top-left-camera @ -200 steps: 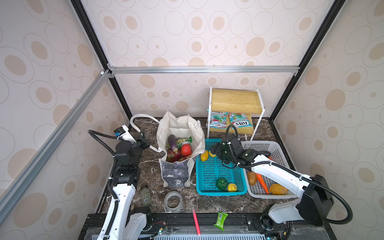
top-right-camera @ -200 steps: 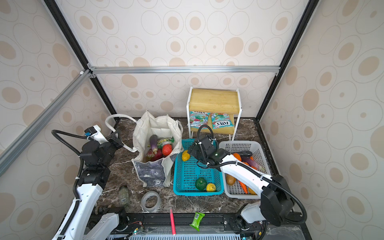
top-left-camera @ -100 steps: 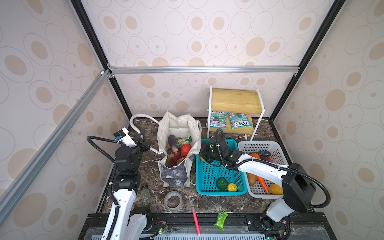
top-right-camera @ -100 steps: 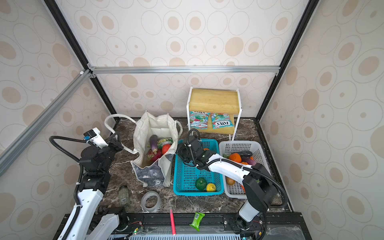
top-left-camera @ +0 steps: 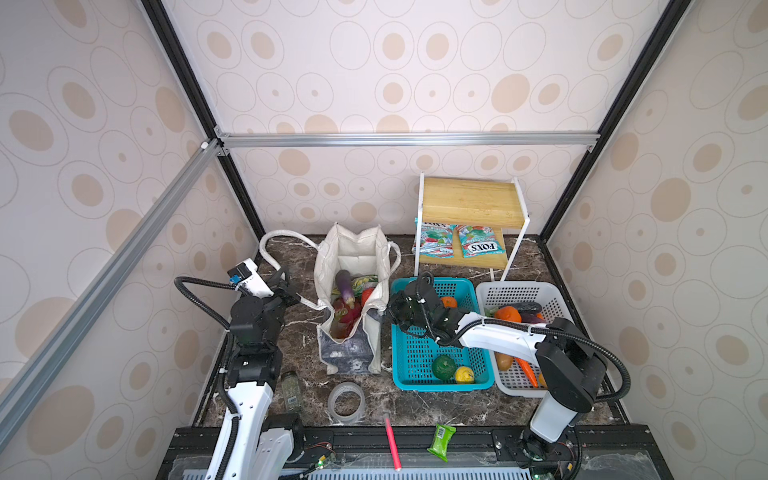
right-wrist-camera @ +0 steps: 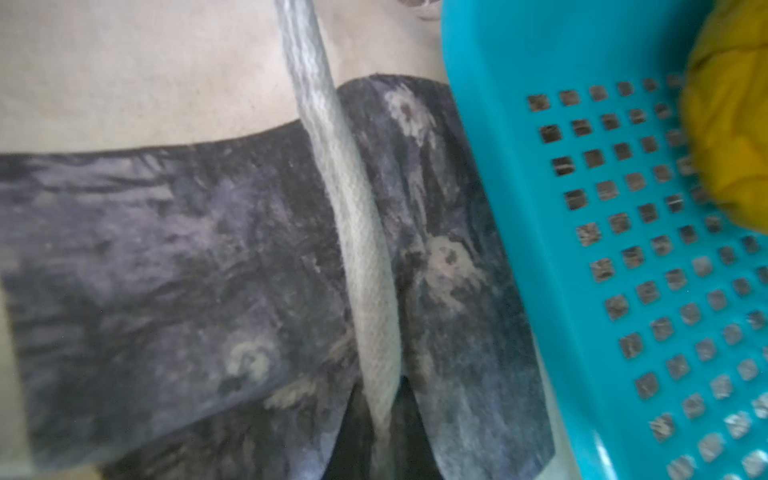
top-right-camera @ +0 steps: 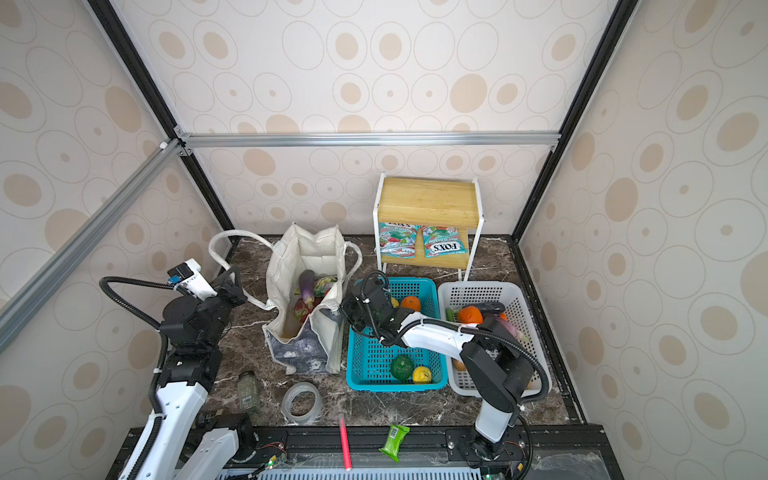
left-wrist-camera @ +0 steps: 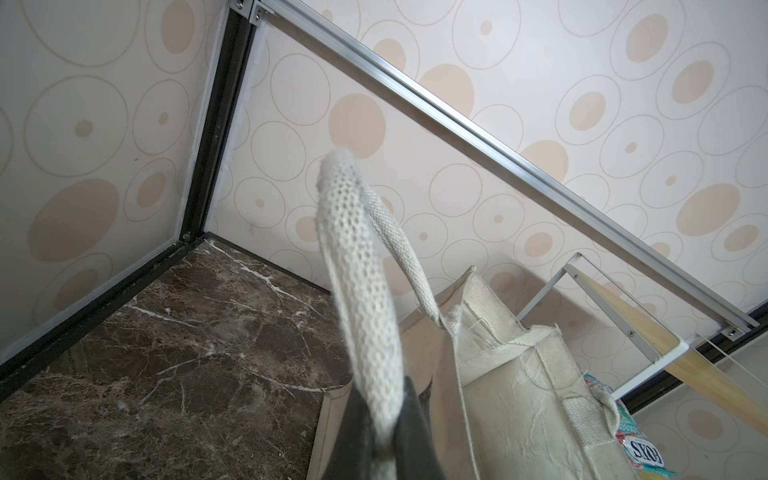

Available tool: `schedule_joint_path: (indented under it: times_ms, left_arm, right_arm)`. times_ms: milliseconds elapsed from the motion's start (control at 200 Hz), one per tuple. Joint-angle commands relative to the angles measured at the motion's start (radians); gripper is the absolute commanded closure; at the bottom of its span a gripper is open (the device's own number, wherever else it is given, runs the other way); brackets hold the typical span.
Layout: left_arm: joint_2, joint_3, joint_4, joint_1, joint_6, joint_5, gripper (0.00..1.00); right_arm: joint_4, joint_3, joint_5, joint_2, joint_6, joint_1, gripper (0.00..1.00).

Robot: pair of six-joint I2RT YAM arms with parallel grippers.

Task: Place the food into the grocery bag and tie it

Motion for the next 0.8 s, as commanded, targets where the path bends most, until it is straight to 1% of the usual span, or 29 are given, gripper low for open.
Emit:
schedule_joint_path:
  times_ms: [0,90,160,250,315,380,445,535,610,705,795]
  left_arm:
    - [-0.017,0.002,0.005,-0.003,0.036,-0.013,1.00]
    - [-0.024,0.008,-0.007,-0.003,0.048,-0.023,1.00]
    - [-0.029,0.012,-0.008,-0.003,0.061,-0.036,1.00]
    - [-0.021,0.040,-0.024,-0.003,0.085,-0.045,1.00]
    - [-0.001,0.084,-0.053,-0.004,0.108,-0.028,1.00]
    - [0.032,0.147,-0.113,-0.004,0.132,-0.003,1.00]
    - [0.068,0.203,-0.158,-0.012,0.160,0.049,1.00]
    - [0.122,0.277,-0.226,-0.060,0.208,0.081,1.00]
    - [0.161,0.334,-0.281,-0.132,0.254,0.060,1.00]
    - [0.197,0.399,-0.329,-0.250,0.299,-0.008,1.00]
    - [0.239,0.455,-0.368,-0.337,0.320,-0.009,1.00]
  right_arm:
    - [-0.209,0.041,0.130,-0.111,-0.135,0.005,0.97]
    - [-0.368,0.066,0.278,-0.192,-0.261,0.005,0.98]
    - [-0.458,0.105,0.359,-0.232,-0.369,0.006,1.00]
    - [-0.539,0.180,0.388,-0.237,-0.523,0.010,1.00]
    - [-0.594,0.240,0.403,-0.219,-0.635,0.018,1.00]
    - [-0.643,0.294,0.443,-0.200,-0.732,0.032,1.00]
    - [-0.629,0.319,0.484,-0.193,-0.848,0.056,1.00]
    - [-0.575,0.319,0.480,-0.199,-0.964,0.078,1.00]
    - [-0.482,0.282,0.451,-0.219,-1.048,0.088,1.00]
    - [-0.386,0.241,0.405,-0.233,-1.127,0.098,1.00]
    - [-0.342,0.232,0.355,-0.230,-1.184,0.105,1.00]
